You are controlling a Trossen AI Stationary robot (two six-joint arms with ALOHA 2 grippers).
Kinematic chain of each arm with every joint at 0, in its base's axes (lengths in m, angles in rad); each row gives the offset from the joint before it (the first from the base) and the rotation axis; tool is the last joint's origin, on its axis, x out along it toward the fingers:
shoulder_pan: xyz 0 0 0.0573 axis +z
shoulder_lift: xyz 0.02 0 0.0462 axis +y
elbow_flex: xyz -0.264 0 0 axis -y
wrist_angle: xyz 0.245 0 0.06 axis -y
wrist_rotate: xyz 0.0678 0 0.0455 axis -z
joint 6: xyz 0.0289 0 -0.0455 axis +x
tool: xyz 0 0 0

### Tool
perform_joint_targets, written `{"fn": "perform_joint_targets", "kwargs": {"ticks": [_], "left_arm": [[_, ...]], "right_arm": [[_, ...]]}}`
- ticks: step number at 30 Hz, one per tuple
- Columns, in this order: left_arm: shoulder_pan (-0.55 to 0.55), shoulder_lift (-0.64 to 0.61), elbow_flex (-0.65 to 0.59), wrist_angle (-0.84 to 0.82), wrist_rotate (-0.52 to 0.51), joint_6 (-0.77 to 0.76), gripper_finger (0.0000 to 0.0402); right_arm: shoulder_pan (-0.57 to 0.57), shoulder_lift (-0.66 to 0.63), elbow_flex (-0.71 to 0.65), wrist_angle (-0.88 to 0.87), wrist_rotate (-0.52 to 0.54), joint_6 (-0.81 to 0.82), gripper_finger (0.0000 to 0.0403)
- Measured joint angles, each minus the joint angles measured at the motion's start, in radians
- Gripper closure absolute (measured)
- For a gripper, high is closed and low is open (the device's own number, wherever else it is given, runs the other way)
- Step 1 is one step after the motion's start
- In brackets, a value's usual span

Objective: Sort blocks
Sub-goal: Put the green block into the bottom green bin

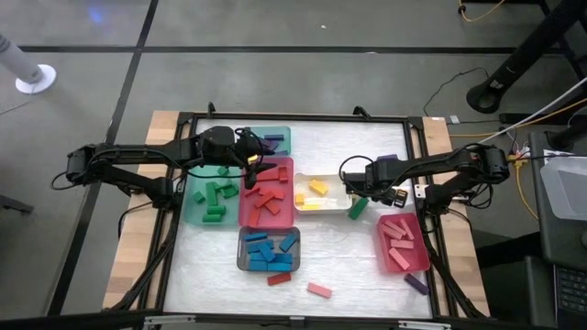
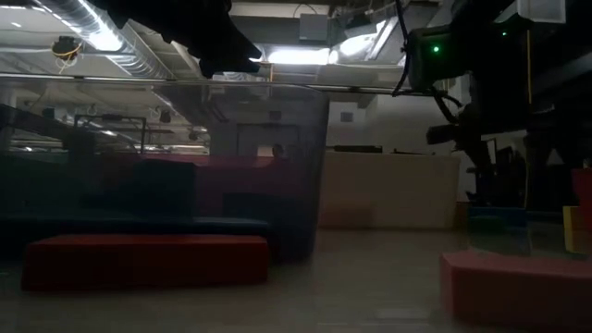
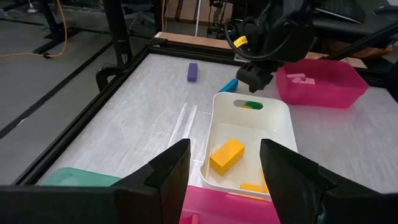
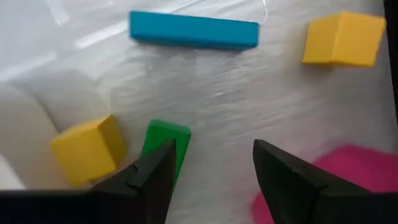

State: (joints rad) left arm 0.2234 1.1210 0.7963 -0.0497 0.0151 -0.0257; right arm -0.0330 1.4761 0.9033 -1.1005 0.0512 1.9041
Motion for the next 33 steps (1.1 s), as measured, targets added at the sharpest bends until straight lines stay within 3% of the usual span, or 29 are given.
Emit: {"fn": "perform_joint_targets", "kwargs": {"ticks": [4, 12, 16, 21, 26, 33], "left_arm": [[0.0, 0.0, 0.0, 0.0, 0.0, 0.0, 0.0219], [0.0, 0.0, 0.0, 0.001, 0.0, 0.0, 0.0219], [0.0, 0.0, 0.0, 0.001, 0.0, -0.005, 0.0219], [0.0, 0.0, 0.0, 0.001, 0.0, -0.033, 0.0219], [0.0, 0.0, 0.0, 0.001, 0.0, -0.037, 0.0219], [0.0, 0.0, 0.0, 0.001, 0.0, -0.036, 0.0219]], "right_arm": [[0.0, -0.006, 0.0, -0.004, -0.003, -0.134, 0.0224], [0.0, -0.006, 0.0, 0.1, 0.025, -0.53, 0.0338], [0.0, -0.006, 0.0, 0.105, 0.036, -0.636, 0.0391], [0.001, -0.006, -0.025, 0.153, 0.027, -0.717, 0.0387], [0.001, -0.006, -0.122, 0.336, -0.063, -0.783, 0.0383], [0.001, -0.009, -0.142, 0.353, 0.009, -0.812, 0.0388]]}}
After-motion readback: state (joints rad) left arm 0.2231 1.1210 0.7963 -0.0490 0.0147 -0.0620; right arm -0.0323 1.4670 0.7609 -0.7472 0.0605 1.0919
